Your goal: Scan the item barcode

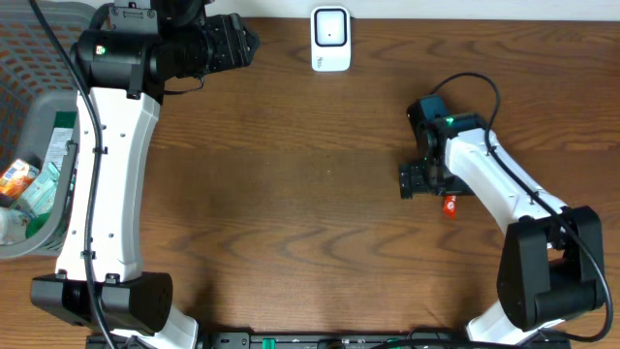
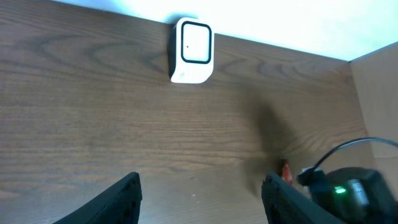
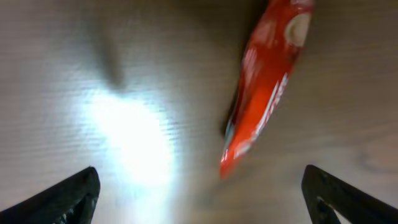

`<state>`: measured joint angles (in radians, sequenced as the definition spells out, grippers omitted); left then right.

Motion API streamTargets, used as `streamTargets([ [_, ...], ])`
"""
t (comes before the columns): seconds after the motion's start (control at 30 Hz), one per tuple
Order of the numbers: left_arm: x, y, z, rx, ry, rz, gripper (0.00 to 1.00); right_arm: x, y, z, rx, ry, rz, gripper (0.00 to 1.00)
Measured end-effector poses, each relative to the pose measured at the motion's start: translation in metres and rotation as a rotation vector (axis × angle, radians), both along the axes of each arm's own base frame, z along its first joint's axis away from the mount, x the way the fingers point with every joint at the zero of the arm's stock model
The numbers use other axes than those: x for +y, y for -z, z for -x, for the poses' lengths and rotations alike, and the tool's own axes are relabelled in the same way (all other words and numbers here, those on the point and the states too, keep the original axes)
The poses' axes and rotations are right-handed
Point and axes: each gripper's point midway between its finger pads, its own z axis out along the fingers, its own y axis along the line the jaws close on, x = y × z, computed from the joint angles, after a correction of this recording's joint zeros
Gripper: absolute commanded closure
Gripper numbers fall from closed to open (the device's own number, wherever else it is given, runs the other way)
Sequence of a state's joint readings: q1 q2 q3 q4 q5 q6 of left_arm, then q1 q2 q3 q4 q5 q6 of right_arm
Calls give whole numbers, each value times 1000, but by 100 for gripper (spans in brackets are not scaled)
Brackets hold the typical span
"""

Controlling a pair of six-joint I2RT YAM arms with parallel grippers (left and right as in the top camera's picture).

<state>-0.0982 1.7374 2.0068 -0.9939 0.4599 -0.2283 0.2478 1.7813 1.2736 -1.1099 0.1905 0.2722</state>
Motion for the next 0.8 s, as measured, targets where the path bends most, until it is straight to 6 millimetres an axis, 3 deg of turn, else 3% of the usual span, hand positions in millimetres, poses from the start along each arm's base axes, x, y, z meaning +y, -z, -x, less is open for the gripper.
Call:
streamTargets([
  [0.23, 13, 13, 6, 53, -47, -64, 37, 4, -74, -32, -79, 24, -86, 2],
  [0.37, 21, 19, 8, 73, -75, -104, 66, -13, -100, -40, -111, 81, -126, 9],
  [0.47, 25, 21, 10, 78, -82, -133, 81, -26, -105, -38, -100, 120, -154, 35],
  [0.5, 26, 22, 10, 80, -82, -141, 88, -31, -105, -35, -87, 137, -161, 54],
  [0.53, 27, 23, 10, 81, -85, -148, 93, -36, -104, -33, -79, 152, -164, 88],
  [0.57, 28, 23, 10, 79, -82, -153, 93, -40, -104, -32, -76, 172, -170, 99],
  [0.8, 30, 24, 10, 76, -82, -172, 93, -61, -103, -31, -77, 248, -194, 99],
])
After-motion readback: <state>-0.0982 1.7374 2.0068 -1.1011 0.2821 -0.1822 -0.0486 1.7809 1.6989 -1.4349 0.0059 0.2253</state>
